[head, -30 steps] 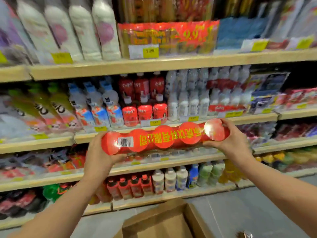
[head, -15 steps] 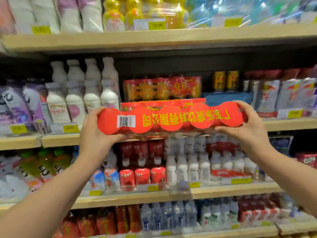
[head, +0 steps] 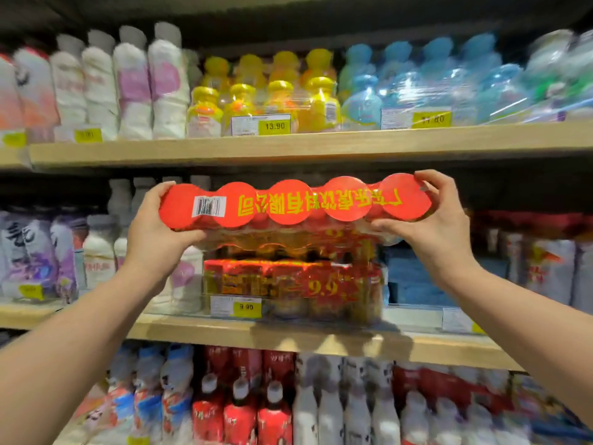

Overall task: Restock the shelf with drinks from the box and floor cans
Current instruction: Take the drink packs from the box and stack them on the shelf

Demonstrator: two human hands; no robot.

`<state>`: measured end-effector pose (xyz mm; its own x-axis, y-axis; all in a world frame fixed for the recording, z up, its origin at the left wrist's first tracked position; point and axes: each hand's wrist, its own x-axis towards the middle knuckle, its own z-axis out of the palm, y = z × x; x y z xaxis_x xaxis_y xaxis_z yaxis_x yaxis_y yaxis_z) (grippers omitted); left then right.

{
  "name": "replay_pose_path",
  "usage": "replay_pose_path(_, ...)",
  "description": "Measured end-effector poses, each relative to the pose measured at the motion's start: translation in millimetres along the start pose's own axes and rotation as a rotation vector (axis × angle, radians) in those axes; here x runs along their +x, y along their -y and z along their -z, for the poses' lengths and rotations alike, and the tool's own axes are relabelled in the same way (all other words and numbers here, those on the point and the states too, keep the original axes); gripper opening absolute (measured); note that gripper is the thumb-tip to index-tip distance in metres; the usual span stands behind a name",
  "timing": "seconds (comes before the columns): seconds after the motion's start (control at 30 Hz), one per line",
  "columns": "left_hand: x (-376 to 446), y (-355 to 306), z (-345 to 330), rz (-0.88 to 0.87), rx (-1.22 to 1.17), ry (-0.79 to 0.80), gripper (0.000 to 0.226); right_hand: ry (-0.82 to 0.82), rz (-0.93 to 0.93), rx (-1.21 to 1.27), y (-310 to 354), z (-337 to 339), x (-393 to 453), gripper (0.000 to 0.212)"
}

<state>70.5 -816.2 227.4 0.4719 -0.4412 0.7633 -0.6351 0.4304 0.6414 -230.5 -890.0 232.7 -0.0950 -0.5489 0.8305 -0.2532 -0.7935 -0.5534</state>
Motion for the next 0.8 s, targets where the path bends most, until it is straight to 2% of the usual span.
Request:
replay_pose_path(0.23,7,31,-14,0.089,-0.005,0.111,0.091,0.052,-0.122,-0.013,-22,-18,-3,0.079)
replay_pose_path(0.43,30,41,-29,0.059,-0.006,0.168,0.086,0.065,-0.216,-0.025,-32,-29,10,0.081)
replay_pose_path(0.67,53,48,-38,0.08,0.127,0.188,0.089,0.111,-0.349,-0.177,-39,-38,28,0.085)
replay_pose_path(0.8,57,52,-42,0.166,0.141,0.213,0.096,0.121,-0.427,-0.192,-39,-43,32,0.081)
